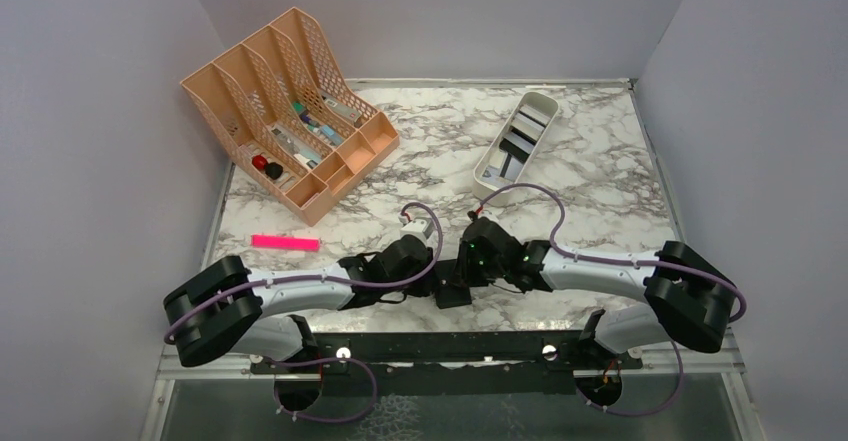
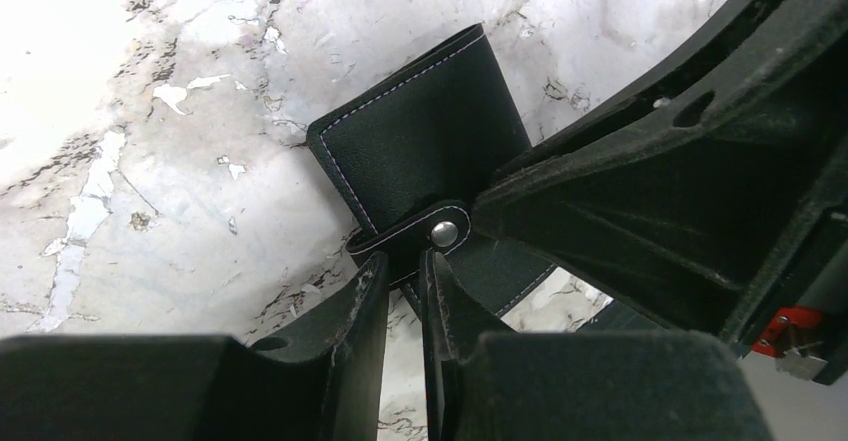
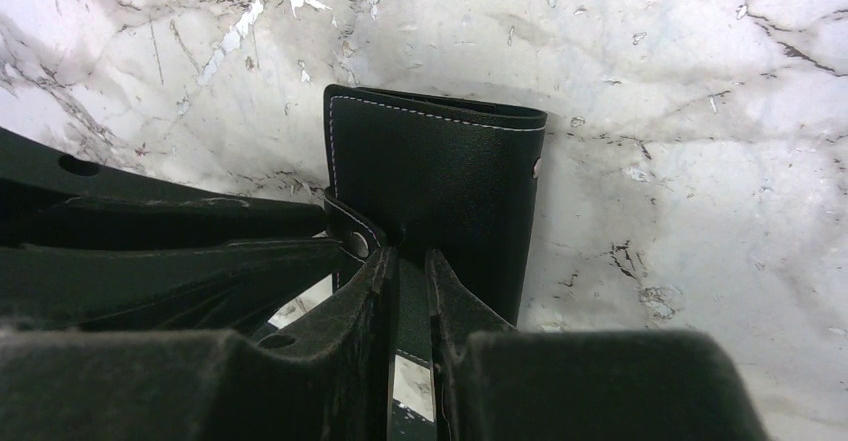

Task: Put the credit cards into the card holder
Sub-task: Close the card holder at the center of the board.

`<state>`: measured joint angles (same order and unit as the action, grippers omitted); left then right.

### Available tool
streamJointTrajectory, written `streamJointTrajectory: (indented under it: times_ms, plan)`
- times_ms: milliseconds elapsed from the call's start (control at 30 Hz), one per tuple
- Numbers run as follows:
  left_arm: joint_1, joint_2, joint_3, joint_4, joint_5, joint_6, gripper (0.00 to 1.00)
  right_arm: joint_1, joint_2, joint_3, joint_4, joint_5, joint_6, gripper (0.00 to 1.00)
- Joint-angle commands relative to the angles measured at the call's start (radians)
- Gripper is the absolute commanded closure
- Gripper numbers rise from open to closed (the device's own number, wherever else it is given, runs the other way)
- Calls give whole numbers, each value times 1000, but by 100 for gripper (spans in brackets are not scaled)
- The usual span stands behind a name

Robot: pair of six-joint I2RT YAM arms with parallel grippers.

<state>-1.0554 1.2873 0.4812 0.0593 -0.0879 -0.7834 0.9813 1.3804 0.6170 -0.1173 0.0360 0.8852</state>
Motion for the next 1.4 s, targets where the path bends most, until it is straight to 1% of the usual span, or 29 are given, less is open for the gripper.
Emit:
streamJointTrajectory:
  times_ms: [0, 233, 333, 833, 900, 1033, 1133, 1233, 1367]
  plan:
    - [2, 32, -9, 31, -18, 16, 79, -1, -28, 35, -40, -2, -31, 79]
    - [2, 40, -5, 38, -29, 19, 79, -2, -30, 68, -49, -21, -48, 77]
    - [2, 45, -3, 37, -29, 19, 79, -1, -13, 85, -55, -27, -56, 76]
    - [2, 41, -5, 35, -28, 23, 79, -1, 85, 127, -52, -63, -74, 76]
    - [2, 40, -5, 36, -29, 23, 79, -1, 88, 126, -50, -62, -75, 79]
    - [2, 37, -6, 35, -29, 23, 79, -1, 90, 120, -48, -61, -74, 87]
    - [2, 34, -6, 33, -27, 22, 80, -2, 90, 116, -52, -51, -76, 98]
    - [2, 16, -4, 19, -34, 11, 79, -2, 85, 107, -55, -48, -73, 99]
    - [4, -51, -1, -34, -68, -28, 74, -1, 69, 100, -62, -44, -63, 99]
